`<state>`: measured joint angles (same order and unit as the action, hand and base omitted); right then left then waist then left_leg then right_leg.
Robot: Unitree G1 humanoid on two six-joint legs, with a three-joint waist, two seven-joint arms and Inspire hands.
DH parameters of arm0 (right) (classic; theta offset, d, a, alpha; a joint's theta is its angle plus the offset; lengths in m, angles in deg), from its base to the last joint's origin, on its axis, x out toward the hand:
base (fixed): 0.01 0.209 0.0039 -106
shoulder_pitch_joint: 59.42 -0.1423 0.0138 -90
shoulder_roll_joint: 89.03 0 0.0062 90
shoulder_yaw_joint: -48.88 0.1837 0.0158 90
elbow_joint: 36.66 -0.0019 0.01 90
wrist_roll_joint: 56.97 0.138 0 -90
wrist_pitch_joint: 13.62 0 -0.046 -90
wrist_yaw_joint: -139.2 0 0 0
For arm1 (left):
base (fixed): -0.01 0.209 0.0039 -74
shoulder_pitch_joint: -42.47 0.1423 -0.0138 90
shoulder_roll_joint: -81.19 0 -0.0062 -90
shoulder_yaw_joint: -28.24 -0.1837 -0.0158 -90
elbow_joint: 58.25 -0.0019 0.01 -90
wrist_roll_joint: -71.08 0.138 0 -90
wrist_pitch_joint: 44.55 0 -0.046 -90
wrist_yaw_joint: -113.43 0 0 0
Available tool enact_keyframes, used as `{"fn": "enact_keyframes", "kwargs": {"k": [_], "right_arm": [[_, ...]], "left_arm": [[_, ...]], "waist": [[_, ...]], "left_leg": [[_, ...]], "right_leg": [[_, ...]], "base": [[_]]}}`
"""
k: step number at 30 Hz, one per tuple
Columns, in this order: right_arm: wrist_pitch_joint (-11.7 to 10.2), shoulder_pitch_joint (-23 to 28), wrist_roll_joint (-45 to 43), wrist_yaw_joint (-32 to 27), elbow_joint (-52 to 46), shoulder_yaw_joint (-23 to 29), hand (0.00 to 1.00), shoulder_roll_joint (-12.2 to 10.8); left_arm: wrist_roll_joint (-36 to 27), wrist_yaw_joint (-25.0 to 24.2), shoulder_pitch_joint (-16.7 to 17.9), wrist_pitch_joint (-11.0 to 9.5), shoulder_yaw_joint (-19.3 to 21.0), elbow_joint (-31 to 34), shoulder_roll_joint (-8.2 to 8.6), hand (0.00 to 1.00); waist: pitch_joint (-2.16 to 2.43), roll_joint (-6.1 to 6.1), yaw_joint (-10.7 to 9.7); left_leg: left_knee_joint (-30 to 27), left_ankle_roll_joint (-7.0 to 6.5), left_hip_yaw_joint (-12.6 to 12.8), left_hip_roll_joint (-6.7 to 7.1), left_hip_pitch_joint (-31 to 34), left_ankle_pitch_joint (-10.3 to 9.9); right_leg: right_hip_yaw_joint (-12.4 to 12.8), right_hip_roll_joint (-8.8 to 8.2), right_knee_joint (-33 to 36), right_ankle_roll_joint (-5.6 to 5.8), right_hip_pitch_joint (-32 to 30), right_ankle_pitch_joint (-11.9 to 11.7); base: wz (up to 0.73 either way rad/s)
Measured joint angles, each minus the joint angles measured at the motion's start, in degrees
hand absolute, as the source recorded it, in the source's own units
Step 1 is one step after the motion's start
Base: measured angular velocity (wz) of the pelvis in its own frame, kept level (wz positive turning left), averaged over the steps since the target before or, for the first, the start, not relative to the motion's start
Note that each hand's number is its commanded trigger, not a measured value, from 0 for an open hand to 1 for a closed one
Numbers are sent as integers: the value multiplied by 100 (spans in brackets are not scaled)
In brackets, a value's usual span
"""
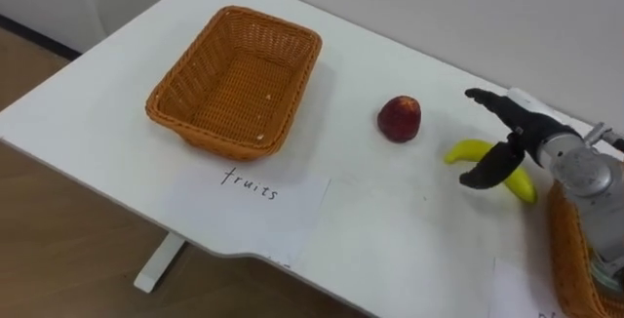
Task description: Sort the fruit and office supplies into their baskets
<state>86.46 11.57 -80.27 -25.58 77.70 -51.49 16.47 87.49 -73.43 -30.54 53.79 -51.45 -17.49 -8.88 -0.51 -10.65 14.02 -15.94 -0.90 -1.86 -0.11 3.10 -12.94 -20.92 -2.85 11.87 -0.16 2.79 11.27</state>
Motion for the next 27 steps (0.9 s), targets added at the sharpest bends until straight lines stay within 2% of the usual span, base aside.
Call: {"fn": "enact_keyframes", "kwargs": {"k": [7, 12, 22, 24, 25, 27], "right_arm": [[31, -55, 27, -3, 316, -32, 0, 26], [55, -219, 20, -26, 698, -80, 0, 52], [78, -434, 45, -82, 1102, -296, 0, 125], [81, -482, 39, -85, 1127, -422, 0, 217], [57, -485, 40, -85, 1185, -433, 0, 243], [51, -570, 43, -85, 1346, -474, 0, 244]], "left_arm": [[-2, 5, 11, 23, -110, 211, -57, 0], [-1, 40, -33, 34, -109, 238, -74, 0], [-110, 131, -90, 43, -263, 237, -143, 0], [-96, 134, -142, 43, -262, 237, -165, 0], [-68, 137, -178, 43, -264, 237, -174, 0], [-63, 153, -187, 42, -339, 262, -204, 0]], "waist": [[-34, -55, 66], [-49, -50, 60], [-34, -70, 103], [-2, -133, 161], [-19, -132, 220], [-24, -137, 221]], "left_leg": [[-273, 1, -36, -6, 364, -15], [-364, 3, -134, -6, 564, -15], [-402, 21, -159, -7, 684, -10], [-406, 31, -156, -9, 724, -3], [-416, 31, -153, -11, 724, -3], [-434, 32, -167, -9, 730, -3]], "right_leg": [[-51, 0, 88, -12, -269, -8], [-82, 32, 85, -36, -396, -48], [-123, 58, 88, -66, -484, -77], [-122, 66, 88, -77, -534, -85], [-122, 71, 86, -78, -534, -86], [-128, 74, 83, -78, -526, -86]], "base": [[5], [8], [1], [0], [0], [7]]}}
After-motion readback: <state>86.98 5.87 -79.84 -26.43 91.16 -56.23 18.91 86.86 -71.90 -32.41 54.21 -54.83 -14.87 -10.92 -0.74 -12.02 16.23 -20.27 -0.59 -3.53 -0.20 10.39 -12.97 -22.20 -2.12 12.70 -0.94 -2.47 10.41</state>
